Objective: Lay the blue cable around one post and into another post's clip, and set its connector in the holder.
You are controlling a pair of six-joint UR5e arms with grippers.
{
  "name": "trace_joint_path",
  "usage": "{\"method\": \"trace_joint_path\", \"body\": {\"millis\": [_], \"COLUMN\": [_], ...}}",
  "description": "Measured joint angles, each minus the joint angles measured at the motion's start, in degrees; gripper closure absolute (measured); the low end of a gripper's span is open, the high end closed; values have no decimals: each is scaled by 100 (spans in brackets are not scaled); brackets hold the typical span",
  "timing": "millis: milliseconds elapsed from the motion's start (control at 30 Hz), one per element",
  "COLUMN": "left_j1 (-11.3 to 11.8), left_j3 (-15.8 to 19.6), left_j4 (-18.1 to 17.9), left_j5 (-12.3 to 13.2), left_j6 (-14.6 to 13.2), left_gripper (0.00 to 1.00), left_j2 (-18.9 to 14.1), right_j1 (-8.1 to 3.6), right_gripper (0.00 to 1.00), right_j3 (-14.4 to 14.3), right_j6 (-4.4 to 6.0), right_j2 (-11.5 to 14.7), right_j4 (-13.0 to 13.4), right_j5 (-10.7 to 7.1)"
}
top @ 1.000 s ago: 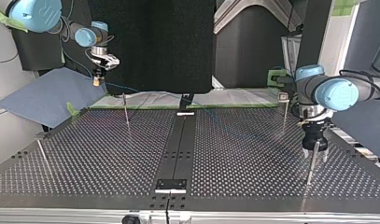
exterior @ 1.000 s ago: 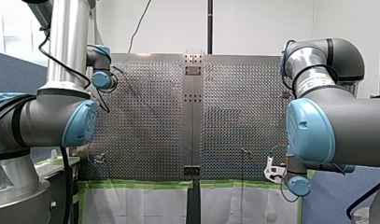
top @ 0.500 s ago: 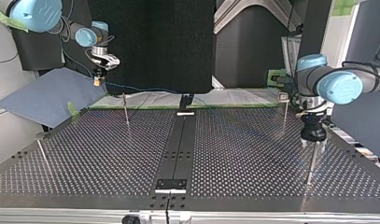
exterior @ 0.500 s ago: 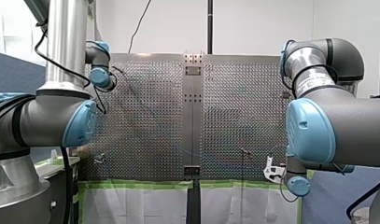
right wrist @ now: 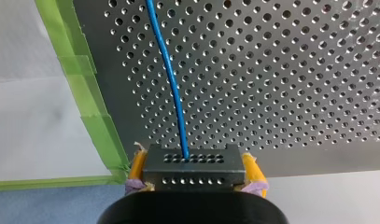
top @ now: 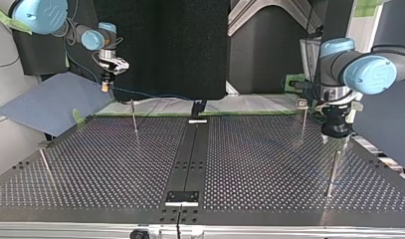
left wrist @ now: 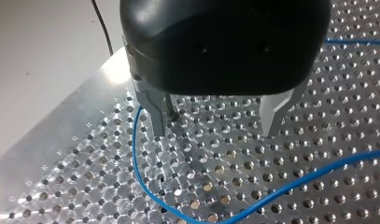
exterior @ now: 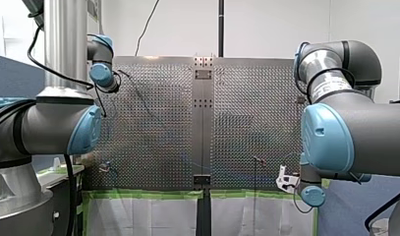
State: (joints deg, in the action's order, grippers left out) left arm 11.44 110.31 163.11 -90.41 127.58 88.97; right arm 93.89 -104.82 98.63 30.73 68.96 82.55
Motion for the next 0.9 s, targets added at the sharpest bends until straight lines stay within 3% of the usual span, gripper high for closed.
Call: {"method": "trace_joint_path", "body": {"millis": [200,433,667,900], "left_j1": [83,136,150,113], "left_j3": [282,392,206,-107], "left_j4": [59,332,709,1033], "left_j5": [37,117,386,233], "left_j6": [95,-130,-290,-583], "left_gripper": [0,0,0,0], "left_j2": [-307,-643,-1023,-1345], "right_j1": [30,51,55,70], "right_gripper": [83,83,83,83], "right_j3": [0,0,0,0], "right_j6": [0,3,9,13], "right_j2": [0,4,2,4], "right_j4": [-39,-59,-66,-66], "right_j5": [-1,-9,-50,-62]}}
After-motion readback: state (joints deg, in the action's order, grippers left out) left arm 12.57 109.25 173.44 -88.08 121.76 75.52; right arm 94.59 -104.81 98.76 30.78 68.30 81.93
